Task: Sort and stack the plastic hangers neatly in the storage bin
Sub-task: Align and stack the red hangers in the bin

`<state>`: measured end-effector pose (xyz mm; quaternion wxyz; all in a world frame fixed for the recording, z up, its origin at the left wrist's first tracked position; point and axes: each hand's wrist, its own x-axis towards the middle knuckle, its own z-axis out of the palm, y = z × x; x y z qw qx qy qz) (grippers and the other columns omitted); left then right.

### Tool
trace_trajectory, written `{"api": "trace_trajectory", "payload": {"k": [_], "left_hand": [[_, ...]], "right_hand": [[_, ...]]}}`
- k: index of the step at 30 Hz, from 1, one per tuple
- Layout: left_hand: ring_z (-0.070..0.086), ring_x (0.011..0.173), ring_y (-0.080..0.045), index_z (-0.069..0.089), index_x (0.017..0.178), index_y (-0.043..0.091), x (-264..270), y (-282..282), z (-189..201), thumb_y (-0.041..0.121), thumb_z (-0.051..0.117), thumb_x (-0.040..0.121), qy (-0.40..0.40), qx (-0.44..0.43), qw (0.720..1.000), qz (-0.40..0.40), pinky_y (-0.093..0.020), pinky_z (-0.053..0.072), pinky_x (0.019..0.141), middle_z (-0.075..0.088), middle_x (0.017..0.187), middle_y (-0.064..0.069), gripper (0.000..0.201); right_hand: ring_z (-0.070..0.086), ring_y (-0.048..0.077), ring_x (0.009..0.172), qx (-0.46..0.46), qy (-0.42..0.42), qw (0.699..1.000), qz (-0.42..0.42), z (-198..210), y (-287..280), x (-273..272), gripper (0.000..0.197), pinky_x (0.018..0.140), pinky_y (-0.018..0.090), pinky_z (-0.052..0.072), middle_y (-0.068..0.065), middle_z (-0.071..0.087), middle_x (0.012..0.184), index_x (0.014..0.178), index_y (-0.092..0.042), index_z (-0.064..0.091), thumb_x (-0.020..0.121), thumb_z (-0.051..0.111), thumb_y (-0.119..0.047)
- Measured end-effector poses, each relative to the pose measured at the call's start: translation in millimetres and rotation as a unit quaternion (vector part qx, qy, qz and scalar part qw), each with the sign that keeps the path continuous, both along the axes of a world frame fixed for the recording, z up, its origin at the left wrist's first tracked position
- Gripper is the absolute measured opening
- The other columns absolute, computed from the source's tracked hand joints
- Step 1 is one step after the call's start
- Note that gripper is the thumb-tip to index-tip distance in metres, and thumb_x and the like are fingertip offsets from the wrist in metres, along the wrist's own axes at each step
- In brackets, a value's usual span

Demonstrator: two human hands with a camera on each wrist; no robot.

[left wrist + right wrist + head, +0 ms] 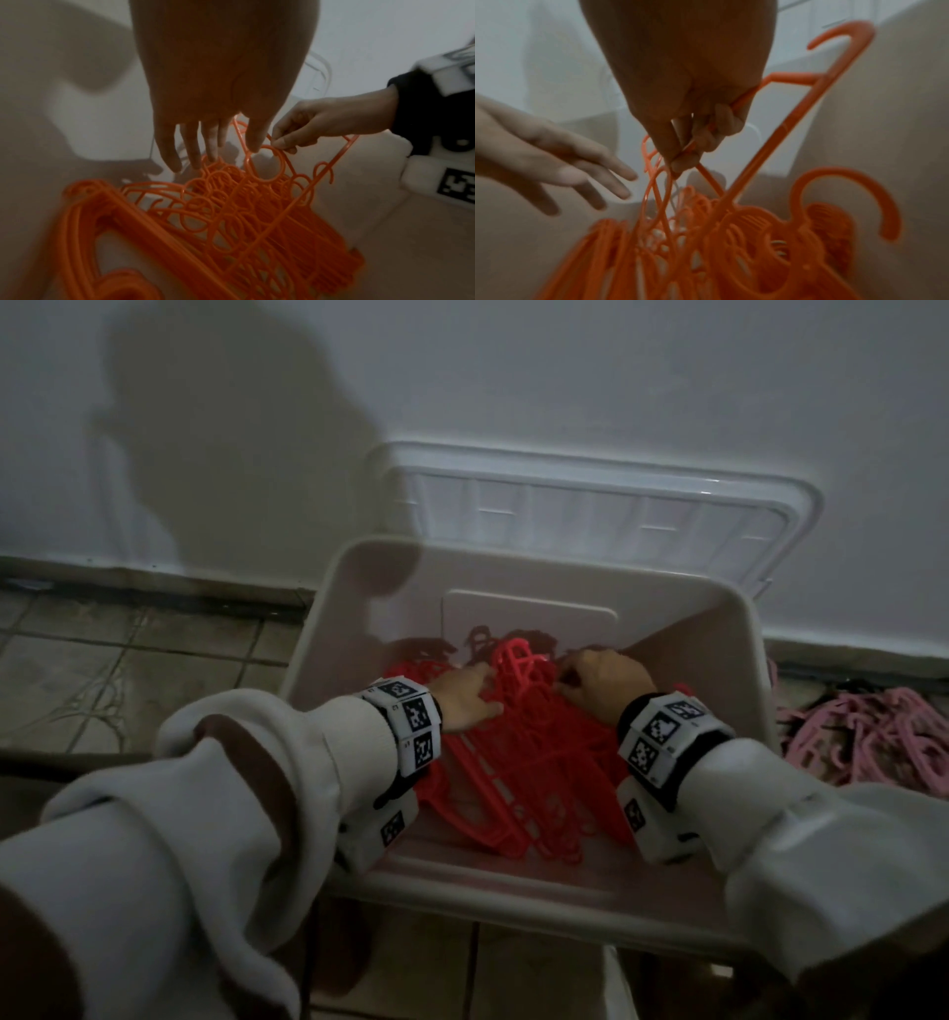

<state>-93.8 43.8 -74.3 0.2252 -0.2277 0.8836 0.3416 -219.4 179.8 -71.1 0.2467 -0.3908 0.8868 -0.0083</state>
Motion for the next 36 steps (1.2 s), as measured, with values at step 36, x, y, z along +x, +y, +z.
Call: {"api": "trace_trajectory", "payload": {"k": [36], "left_hand": [[0.048, 0.117, -0.032, 0.046, 0.123, -0.008, -8.4, 55.2, 29.6, 0.001, 0.036, 0.096, 0.157, -0.028, 0.986, -0.042, -0.021, 0.028, 0.082, 0.053, 0.122, -0.019, 0.031]], "right_hand": [[0.062, 0.029, 0.079, -0.279, -0.020, 0.953, 0.117, 82.1, -16.1, 15.2, 0.017, 0.072, 0.024, 0.037, 0.017, 0.067, 0.081, 0.092, 0.001, 0.068, 0.087, 0.058, -0.011]]}}
